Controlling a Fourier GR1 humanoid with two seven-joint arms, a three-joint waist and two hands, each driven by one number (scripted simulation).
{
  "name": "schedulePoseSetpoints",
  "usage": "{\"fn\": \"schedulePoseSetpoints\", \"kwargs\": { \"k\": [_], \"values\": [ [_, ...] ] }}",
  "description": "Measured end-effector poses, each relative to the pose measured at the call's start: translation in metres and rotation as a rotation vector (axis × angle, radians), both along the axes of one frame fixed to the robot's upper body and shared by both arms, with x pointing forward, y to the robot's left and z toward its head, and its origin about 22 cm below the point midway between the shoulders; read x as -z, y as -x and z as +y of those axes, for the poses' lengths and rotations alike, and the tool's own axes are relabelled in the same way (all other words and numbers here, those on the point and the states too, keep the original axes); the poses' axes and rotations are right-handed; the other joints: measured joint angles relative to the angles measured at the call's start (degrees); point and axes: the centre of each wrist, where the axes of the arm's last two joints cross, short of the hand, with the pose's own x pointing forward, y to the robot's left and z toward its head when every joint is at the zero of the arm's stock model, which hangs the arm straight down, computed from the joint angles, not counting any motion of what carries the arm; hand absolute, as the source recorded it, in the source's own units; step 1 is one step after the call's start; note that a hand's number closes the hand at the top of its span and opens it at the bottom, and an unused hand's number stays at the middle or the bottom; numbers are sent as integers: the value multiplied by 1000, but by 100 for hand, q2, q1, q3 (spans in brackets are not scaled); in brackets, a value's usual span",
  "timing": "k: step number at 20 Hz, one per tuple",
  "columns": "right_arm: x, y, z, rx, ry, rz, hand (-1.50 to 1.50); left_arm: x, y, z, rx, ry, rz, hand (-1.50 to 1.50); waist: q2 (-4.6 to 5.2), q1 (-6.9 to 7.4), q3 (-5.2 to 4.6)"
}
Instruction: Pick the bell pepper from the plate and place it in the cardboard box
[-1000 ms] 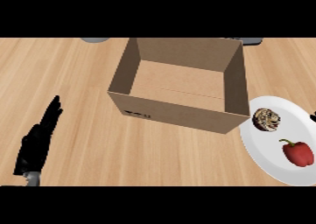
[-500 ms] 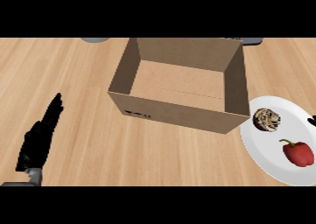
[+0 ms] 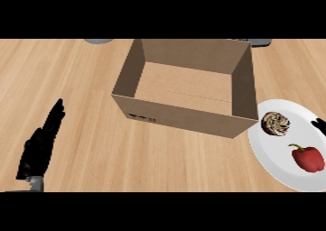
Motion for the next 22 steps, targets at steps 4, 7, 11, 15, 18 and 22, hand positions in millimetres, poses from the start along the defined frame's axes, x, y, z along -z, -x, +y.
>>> {"fn": "schedulePoseSetpoints", "kwargs": {
  "k": [4, 7, 11, 15, 18, 22],
  "values": [
    [3, -6, 1, 2, -7, -5, -150, -5, -5, -10, 3, -6, -1, 0, 0, -2, 0],
    [17, -8, -2, 0, -9, -1, -150, 0, -9, -3, -3, -2, 5, 0, 1, 0, 0],
    [17, -9, -4, 5, -5, 6, -150, -2, -4, -6, -2, 0, -2, 0, -1, 0, 1],
    [28, -12, 0, 1, 9, 19, -150, -3, -2, -1, 2, -3, 1, 0, -1, 3, 0],
    [34, -12, -5, 2, 23, 35, -150, -4, -1, -5, 5, 4, 8, 0, -1, 4, 0],
    [36, -11, 1, -7, 2, 52, 150, -6, -4, -4, 3, -1, 7, 0, -8, -5, -20]
  ]
}}
